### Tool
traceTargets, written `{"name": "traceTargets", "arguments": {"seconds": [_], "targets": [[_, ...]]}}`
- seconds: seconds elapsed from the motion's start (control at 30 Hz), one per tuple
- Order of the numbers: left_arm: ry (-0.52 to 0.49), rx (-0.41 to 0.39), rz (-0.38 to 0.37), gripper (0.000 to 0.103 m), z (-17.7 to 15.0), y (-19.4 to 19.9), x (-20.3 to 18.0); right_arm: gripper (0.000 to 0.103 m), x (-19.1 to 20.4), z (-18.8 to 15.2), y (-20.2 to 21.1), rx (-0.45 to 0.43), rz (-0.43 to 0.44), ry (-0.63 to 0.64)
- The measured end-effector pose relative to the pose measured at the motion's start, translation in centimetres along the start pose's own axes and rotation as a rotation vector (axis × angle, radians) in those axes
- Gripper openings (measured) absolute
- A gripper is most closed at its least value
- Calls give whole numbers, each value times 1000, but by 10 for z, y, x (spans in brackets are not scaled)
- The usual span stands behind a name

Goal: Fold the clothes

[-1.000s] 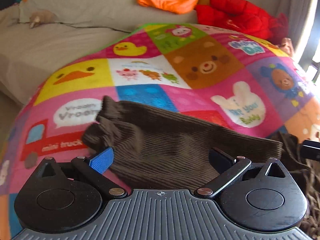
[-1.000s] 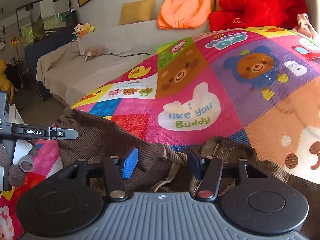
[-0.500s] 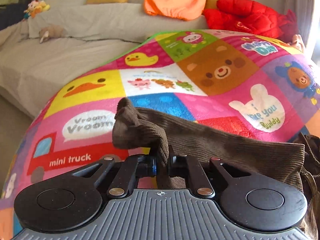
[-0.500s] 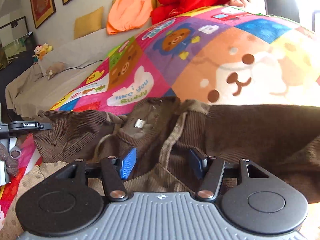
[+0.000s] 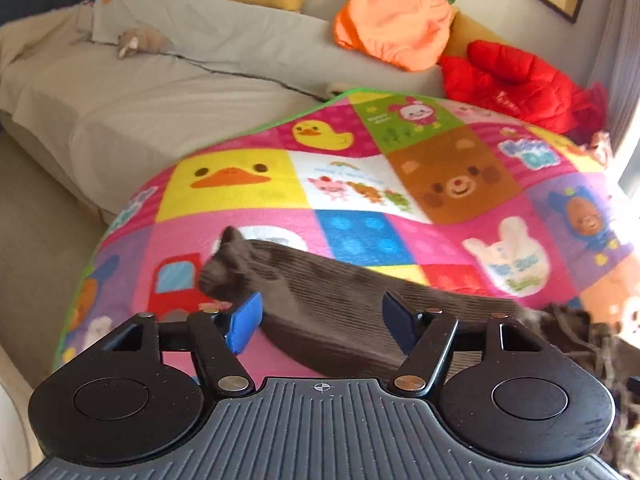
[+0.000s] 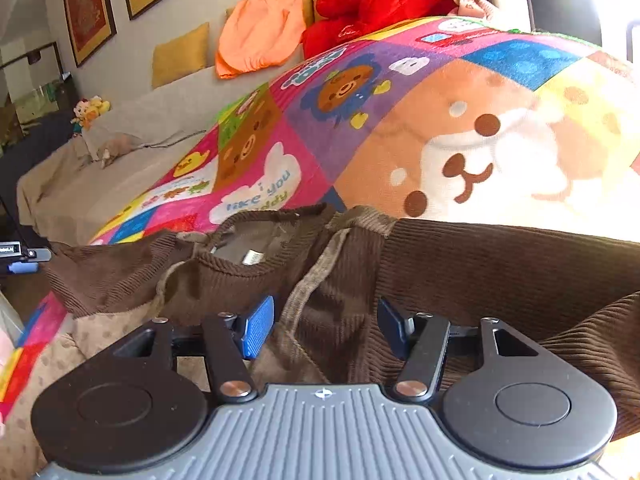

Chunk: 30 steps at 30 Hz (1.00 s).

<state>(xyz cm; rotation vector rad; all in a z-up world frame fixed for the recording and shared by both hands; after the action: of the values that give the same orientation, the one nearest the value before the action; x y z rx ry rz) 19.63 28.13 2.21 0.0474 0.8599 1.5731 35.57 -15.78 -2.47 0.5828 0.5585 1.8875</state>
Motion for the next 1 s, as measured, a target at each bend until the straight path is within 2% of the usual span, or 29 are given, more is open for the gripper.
{"name": "traceTargets", "arguments": {"seconds": [0.03,0.1,0.17,0.23,0.3,0.37,0.43,0.6,0.73,0.9,1.0], "targets": [[9,6,-74,82,1,3,-11,58,1,3,-3,6,22,-14],[-1,40,-237,95,2,-2,-43,58,4,9,-11,5,37,-18],[-5,110,-415,97,1,-19,-78,58,8,14,-21,3,44,-13],[52,219,-569,97,-5,-52,-107,58,10,17,-30,14,73,-36],[102,312,-634,97,-15,-89,-126,58,12,17,-36,16,73,-38],[176,398,-627,97,-27,-121,-131,58,12,12,-38,5,32,-6],[258,480,-609,97,-38,-149,-132,58,5,7,-35,10,25,-27],[255,516,-595,99,-51,-172,-142,58,-6,3,-21,-6,47,-23],[302,472,-657,100,-48,-190,-156,58,-5,9,-28,-7,47,-10],[385,280,-683,100,8,-193,-149,58,4,15,-36,-8,59,15],[368,215,-668,100,25,-188,-145,58,9,22,-47,7,74,18]]}}
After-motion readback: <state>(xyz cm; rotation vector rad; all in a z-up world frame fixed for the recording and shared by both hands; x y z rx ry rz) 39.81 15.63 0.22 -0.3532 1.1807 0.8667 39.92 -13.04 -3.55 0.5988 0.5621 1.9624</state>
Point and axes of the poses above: each gripper's, at about its wrist camera, not at the fingertips, and y roughly against the way its jaws point, x to its left, z to its top, the point moved 3 cm from there along -y, roughly the way its jaws point, and after that the axes turned 8 degrees about -z, right-handed, at the moved point
